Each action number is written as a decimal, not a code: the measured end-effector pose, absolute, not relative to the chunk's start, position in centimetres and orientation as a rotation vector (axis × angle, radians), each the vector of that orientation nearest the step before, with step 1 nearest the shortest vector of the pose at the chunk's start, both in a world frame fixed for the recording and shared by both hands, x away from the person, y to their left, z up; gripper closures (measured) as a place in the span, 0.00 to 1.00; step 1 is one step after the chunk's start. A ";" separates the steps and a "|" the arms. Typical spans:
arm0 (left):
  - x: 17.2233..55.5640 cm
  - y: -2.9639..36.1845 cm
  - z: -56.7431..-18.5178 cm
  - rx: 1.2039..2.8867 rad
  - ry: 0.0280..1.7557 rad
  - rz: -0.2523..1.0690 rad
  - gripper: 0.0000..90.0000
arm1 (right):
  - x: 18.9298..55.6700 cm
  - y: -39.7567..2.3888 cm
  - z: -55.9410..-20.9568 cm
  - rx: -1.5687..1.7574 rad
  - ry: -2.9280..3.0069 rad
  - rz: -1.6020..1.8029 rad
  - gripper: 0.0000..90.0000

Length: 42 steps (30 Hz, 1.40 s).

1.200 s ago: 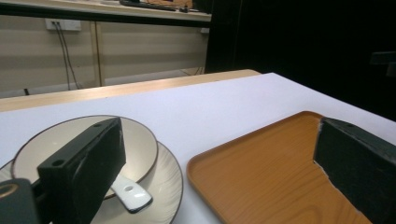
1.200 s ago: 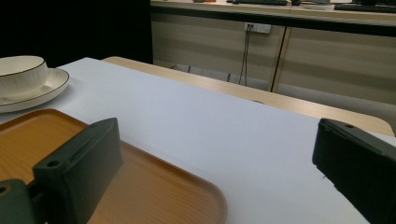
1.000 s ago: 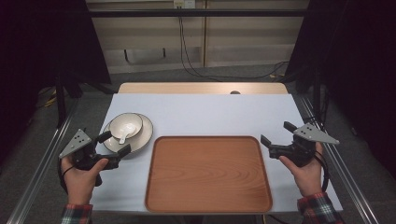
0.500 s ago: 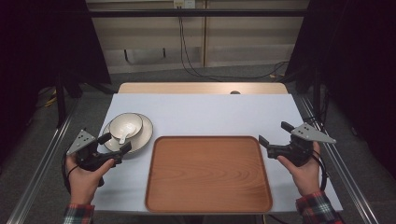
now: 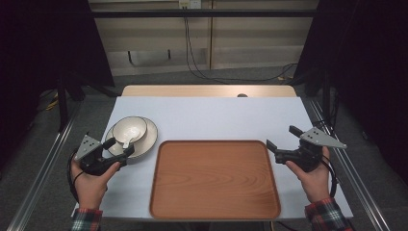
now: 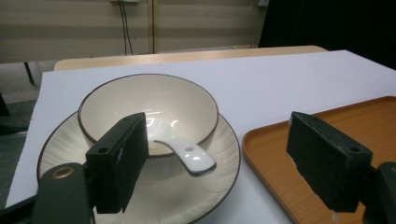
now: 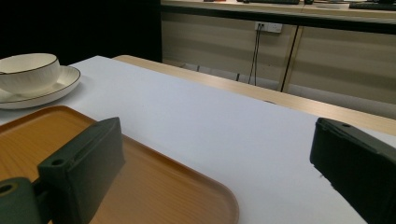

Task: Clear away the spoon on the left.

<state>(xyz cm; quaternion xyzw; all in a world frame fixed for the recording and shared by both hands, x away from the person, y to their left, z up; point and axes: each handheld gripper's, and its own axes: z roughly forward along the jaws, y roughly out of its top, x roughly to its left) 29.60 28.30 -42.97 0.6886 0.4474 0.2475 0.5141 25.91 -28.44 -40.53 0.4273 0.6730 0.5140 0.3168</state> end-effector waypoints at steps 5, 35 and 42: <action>29.9 28.2 -43.6 1.674 1.089 0.594 0.30 | 25.8 -28.7 -40.4 1.141 1.757 1.360 0.03; 30.8 28.9 -45.0 1.697 1.146 0.595 0.77 | 25.3 -29.3 -40.3 1.142 1.749 1.366 0.03; 31.0 29.1 -44.9 1.677 1.147 0.605 0.87 | 25.4 -29.2 -40.4 1.145 1.756 1.356 0.03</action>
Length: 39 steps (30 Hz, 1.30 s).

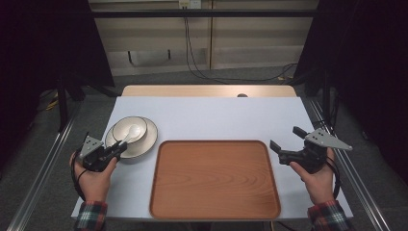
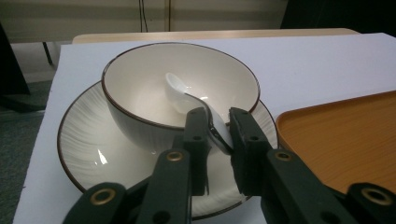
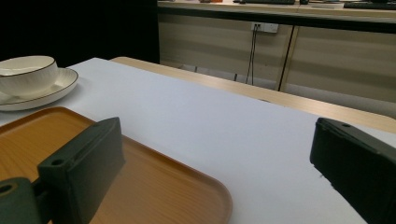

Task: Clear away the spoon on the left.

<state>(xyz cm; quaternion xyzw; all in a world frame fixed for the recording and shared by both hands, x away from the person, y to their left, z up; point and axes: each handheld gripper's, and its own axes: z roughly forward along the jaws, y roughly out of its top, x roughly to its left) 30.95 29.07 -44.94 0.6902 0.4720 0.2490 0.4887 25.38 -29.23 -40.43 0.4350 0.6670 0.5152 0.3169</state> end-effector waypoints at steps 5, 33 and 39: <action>31.3 29.2 -44.8 1.631 1.138 0.603 0.92 | 25.4 -29.2 -40.4 1.140 1.756 1.357 0.03; 35.7 28.1 -41.5 1.488 1.124 0.564 0.94 | 25.2 -29.5 -40.3 1.138 1.757 1.377 0.02; 37.2 27.4 -41.3 1.455 1.129 0.566 0.94 | 25.3 -29.5 -40.3 1.133 1.748 1.387 0.02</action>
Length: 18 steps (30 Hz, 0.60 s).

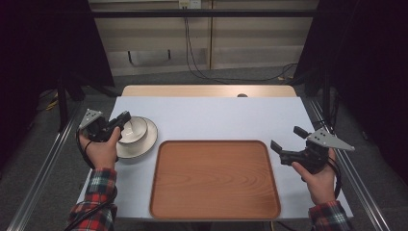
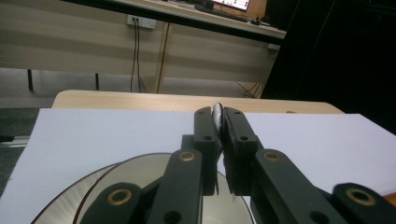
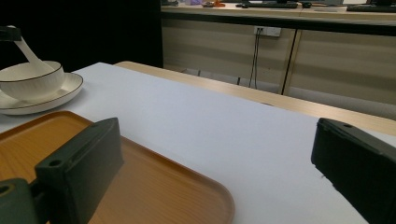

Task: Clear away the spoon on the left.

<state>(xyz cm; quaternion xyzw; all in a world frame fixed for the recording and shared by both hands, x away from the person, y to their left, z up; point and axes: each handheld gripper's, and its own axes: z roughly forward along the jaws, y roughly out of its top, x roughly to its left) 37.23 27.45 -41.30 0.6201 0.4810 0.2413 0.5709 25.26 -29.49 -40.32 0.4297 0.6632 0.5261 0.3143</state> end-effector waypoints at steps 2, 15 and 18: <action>37.6 27.3 -41.4 1.448 1.129 0.569 0.94 | 25.2 -29.5 -40.3 1.140 1.744 1.386 0.02; 38.8 26.2 -42.4 1.414 1.123 0.565 0.93 | 25.2 -29.7 -40.3 1.138 1.744 1.387 0.02; 38.8 26.2 -42.4 1.422 1.131 0.572 0.93 | 25.2 -29.6 -40.3 1.145 1.746 1.390 0.02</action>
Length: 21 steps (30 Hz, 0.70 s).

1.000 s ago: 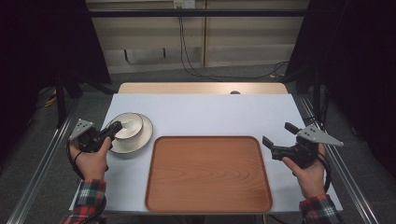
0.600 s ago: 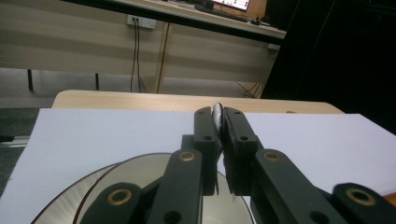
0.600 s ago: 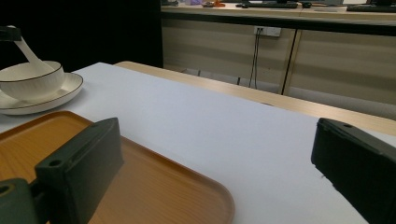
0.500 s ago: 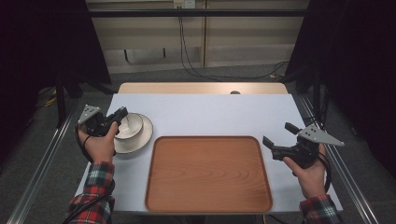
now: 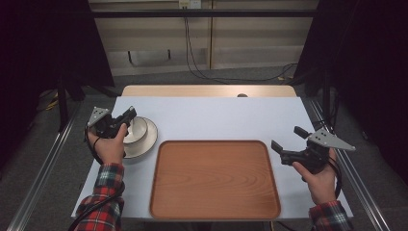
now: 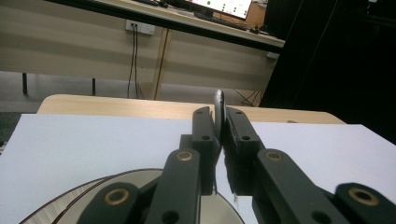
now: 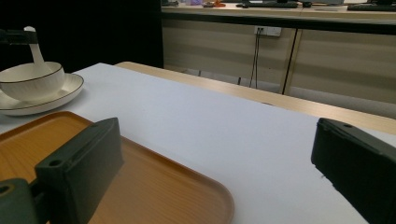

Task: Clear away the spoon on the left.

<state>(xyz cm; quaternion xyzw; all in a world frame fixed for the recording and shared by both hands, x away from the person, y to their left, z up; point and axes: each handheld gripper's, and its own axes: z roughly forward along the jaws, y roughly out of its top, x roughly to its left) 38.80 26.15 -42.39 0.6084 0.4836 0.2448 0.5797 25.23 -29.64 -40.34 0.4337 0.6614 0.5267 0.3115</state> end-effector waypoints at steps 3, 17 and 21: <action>38.7 26.2 -42.3 1.427 1.132 0.583 0.95 | 25.3 -29.6 -40.4 1.139 1.751 1.395 0.02; 37.7 27.1 -39.6 1.404 1.115 0.535 0.95 | 25.2 -29.8 -40.4 1.143 1.750 1.394 0.01; 37.5 27.1 -38.9 1.404 1.105 0.518 0.95 | 25.2 -29.7 -40.4 1.139 1.750 1.399 0.00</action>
